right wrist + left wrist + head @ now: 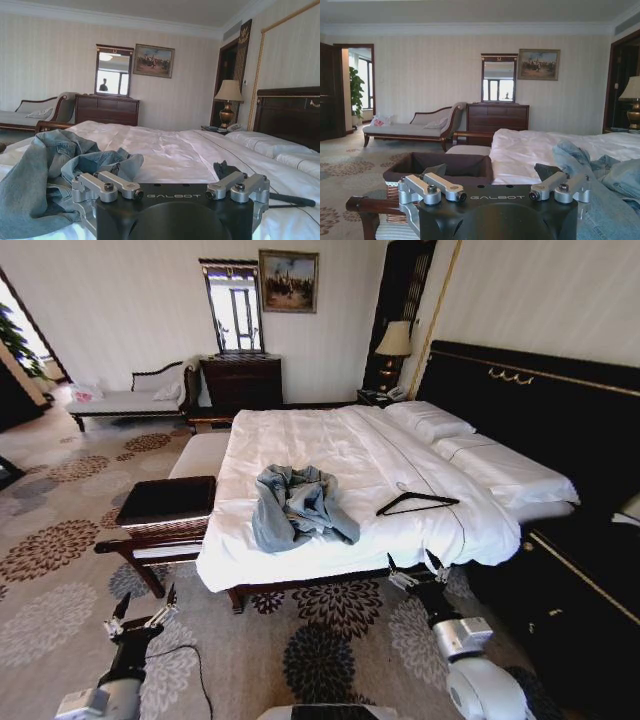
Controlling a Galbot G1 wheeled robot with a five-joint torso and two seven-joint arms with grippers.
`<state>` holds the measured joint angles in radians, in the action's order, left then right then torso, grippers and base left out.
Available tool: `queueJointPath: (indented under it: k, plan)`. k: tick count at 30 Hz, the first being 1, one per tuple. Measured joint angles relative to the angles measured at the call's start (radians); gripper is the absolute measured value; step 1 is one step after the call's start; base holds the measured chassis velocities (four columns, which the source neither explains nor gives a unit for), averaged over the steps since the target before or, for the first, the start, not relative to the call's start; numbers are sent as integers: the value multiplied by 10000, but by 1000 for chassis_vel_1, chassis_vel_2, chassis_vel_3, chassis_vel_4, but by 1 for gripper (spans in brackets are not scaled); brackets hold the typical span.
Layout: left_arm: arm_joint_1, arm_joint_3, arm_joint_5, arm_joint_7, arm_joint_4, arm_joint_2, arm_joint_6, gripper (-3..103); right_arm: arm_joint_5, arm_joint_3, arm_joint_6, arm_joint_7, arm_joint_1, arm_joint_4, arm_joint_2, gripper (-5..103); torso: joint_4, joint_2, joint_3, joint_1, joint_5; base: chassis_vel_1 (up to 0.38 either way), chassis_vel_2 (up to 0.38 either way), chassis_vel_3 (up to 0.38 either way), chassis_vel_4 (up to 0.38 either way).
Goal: Pick up the clothes from the bed and hang them on the clothes hanger.
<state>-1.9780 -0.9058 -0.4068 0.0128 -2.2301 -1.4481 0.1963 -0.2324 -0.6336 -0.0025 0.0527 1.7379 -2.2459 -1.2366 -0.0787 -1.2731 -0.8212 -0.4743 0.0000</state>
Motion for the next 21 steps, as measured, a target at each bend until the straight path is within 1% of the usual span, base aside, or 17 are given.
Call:
queueJointPath:
  k: [6, 14, 21]
  plan:
    - [133, 32, 171, -2, 8, 93, -64, 100, 179, -21, 215, -114, -42, 117, -57, 100, 0, 0, 0, 0, 0, 0, 0, 0, 0]
    - [98, 197, 349, -1, 70, -27, -31, 100, 293, 3, 295, -121, 28, 202, -205, 100, 0, 0, 0, 2, 0, 0, 0, 0, 0]
    - [-4, 178, 329, 14, 145, -54, 74, 100, 467, 126, 344, -126, 31, 302, -250, 100, 0, -1, 1, 2, 0, -100, 77, 90, -95]
